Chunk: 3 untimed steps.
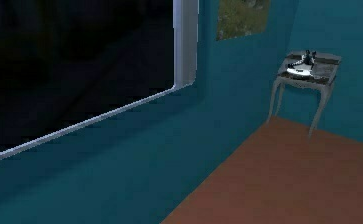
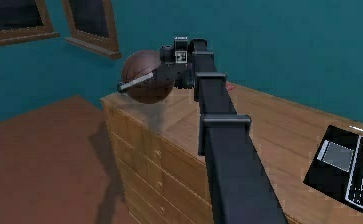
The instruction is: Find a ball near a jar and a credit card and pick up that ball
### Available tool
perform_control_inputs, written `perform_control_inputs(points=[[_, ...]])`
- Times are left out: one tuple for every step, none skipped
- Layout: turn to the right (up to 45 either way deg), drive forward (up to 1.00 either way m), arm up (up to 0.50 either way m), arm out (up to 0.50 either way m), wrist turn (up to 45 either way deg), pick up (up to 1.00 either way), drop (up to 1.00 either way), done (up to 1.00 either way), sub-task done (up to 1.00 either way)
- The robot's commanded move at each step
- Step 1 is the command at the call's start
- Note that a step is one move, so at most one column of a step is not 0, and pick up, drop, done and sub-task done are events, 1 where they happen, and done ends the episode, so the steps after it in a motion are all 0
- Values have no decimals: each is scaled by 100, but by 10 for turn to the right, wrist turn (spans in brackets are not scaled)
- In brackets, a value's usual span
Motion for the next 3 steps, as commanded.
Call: perform_control_inputs(points=[[0,0,0,0,150,0,0,0,0],[0,0,0,0,0,100,0,0,0],[0,0,0,0,0,0,0,100,0]])
